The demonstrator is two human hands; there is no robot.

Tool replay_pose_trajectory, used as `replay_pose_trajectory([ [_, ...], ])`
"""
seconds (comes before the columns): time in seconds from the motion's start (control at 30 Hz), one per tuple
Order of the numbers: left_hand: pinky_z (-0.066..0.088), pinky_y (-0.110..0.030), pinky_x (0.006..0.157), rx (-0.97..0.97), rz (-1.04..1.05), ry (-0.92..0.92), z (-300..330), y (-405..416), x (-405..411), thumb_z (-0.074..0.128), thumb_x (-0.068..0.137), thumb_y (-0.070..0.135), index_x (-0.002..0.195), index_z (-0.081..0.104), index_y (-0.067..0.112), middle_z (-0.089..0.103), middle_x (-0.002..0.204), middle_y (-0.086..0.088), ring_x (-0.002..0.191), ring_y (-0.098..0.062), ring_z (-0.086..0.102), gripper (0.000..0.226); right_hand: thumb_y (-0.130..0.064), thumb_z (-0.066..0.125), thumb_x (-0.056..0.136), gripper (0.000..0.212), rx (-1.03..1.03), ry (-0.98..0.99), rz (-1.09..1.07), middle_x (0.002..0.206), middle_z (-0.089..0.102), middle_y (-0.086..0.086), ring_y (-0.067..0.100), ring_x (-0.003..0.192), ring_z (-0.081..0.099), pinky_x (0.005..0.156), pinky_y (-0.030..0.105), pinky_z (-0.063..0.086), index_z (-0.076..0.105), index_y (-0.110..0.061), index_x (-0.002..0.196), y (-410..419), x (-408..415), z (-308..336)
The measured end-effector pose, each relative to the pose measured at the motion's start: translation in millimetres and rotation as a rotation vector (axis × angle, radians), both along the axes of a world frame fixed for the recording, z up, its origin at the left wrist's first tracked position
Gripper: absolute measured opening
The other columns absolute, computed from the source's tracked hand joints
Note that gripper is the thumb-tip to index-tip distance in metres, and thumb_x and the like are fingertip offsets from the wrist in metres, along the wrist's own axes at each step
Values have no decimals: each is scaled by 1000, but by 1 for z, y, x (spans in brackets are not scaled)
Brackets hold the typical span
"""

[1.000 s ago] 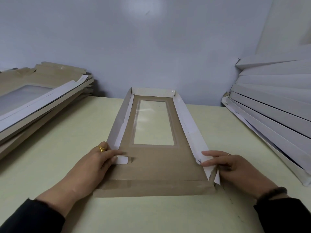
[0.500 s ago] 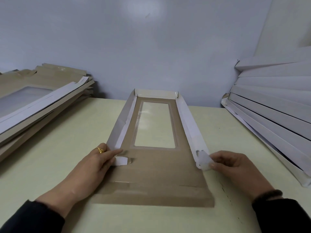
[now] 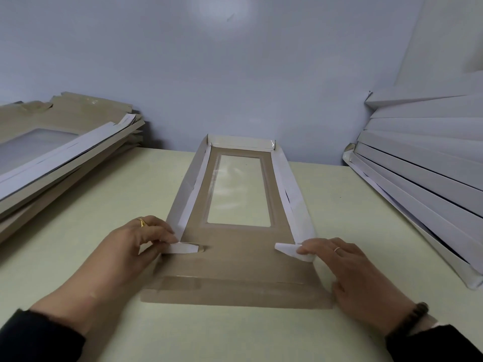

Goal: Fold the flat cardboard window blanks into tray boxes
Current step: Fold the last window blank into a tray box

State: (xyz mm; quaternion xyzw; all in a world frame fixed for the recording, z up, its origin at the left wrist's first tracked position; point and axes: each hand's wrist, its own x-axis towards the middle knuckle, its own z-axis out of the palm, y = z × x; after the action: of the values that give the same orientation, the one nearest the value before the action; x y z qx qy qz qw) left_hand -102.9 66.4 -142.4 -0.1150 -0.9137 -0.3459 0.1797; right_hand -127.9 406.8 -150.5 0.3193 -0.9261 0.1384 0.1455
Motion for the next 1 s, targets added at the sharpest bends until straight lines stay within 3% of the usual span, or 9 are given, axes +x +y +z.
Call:
replay_pose_trajectory([
  [0.1,42,-7,67,74,-63,-100,1,-11,0,56,80,-17,80,73,45,61,99,27,78,-4,58,64,-4,45,55,77,-103,-320,25,123,37,-39,-13,117,33,100,11,26,36,-47,118,4,1,4],
  [0.23,48,-16,72,65,-164,-228,-4,-28,0,48,78,-24,95,63,60,56,112,33,88,-1,58,86,-32,68,63,66,-151,-404,6,116,43,-42,-14,114,34,93,3,26,36,-54,116,8,-1,10],
  [0.33,51,-22,75,67,-192,-243,-8,-32,0,51,79,-20,100,62,59,53,118,34,91,0,60,83,-51,53,52,65,-161,-388,-2,119,42,-43,-7,110,39,85,1,30,38,-54,115,8,0,11],
  [0.47,45,-7,72,80,-211,-239,-7,-30,1,56,80,-14,99,57,66,48,120,41,95,5,59,82,-33,67,59,56,-197,-285,16,114,51,-36,0,90,45,74,6,36,51,-40,112,1,0,5],
  [0.63,46,-15,73,105,-188,-251,-6,-26,3,67,73,-13,98,55,68,48,118,40,94,3,58,85,-3,77,67,46,-241,-140,-57,105,56,-30,4,83,49,74,7,39,65,-26,105,-6,-2,-2],
  [0.7,47,-14,69,139,-156,-192,-6,-20,3,72,71,-10,95,61,61,55,112,34,89,2,60,76,0,75,69,42,-308,-136,-74,98,61,-27,5,81,53,71,7,40,67,-31,97,-8,-3,-2],
  [0.8,45,-9,63,160,-98,-126,-4,-10,2,72,74,0,87,69,52,61,103,28,77,-1,61,54,-3,71,75,37,-454,-201,-125,76,65,-12,6,60,46,59,9,37,64,-38,81,-9,-4,-3],
  [0.93,44,-7,64,215,-59,-69,-3,-1,2,66,80,2,79,73,44,65,96,19,75,-3,61,42,-7,67,80,13,-608,-323,-200,52,44,-2,7,49,34,51,18,33,68,-19,75,-7,-8,-5],
  [1.0,43,-8,65,250,-40,-67,-4,3,1,65,81,-2,76,73,39,65,91,12,74,-4,60,43,-2,65,81,5,-645,-371,-198,50,47,1,7,47,40,53,20,37,67,-6,79,-6,-8,-5],
])
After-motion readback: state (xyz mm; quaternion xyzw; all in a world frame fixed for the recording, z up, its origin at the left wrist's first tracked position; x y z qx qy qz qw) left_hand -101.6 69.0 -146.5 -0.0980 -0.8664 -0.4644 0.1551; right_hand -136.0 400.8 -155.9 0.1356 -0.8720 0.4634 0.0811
